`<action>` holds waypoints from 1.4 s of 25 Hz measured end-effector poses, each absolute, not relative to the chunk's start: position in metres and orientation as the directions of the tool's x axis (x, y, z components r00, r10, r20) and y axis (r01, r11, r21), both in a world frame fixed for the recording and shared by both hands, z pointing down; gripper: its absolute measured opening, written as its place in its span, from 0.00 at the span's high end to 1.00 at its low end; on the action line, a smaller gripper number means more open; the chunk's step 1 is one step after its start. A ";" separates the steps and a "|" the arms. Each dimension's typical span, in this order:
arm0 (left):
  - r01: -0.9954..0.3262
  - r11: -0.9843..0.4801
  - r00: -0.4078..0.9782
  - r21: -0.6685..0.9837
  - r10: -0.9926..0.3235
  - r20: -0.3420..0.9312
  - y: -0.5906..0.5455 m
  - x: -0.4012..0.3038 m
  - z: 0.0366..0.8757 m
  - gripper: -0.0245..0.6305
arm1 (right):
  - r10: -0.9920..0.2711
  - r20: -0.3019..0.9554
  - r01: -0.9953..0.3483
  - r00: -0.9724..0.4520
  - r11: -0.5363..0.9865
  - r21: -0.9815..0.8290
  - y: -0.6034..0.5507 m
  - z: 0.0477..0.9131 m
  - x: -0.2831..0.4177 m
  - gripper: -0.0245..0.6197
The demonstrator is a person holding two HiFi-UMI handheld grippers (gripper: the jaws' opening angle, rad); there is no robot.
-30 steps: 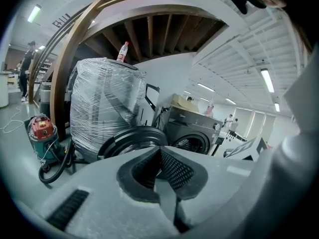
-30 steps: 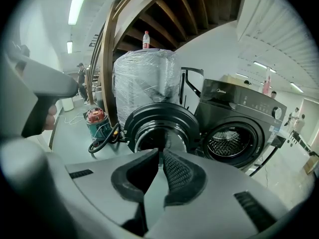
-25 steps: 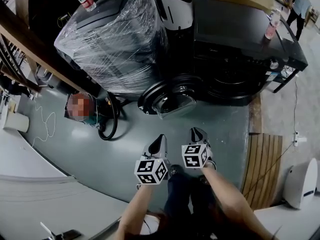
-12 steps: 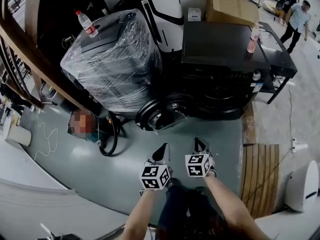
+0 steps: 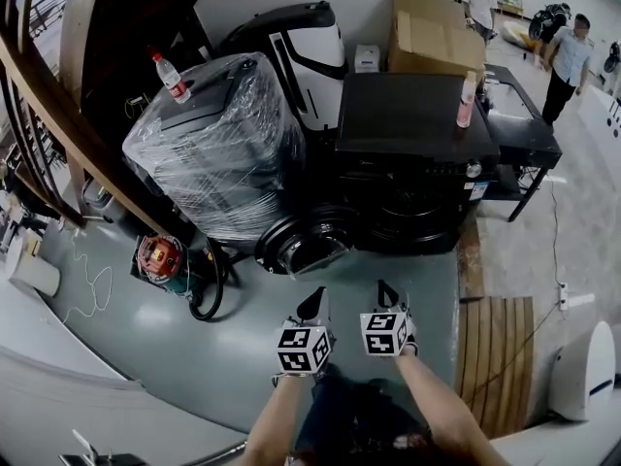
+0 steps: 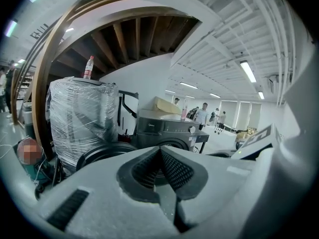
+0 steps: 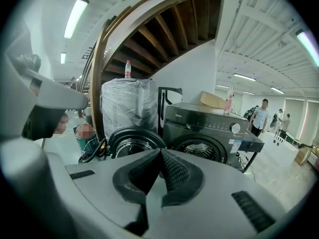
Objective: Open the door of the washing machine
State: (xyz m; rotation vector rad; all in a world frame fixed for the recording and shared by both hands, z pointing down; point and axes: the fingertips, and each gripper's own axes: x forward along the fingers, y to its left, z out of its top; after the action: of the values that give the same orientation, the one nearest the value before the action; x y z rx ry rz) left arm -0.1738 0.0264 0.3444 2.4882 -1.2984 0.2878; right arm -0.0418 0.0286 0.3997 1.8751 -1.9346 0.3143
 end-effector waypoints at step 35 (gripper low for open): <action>-0.706 -0.686 0.707 0.176 -0.664 0.245 0.041 -0.139 0.269 0.94 | -0.948 0.313 -0.991 0.053 -0.011 0.133 0.072 0.293 -0.040 0.96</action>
State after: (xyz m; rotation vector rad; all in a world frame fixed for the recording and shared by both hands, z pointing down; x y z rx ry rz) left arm -0.1395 0.0408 0.2690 2.6585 -1.0881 0.2352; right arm -0.0402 0.0716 0.2931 2.0233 -1.9579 0.1921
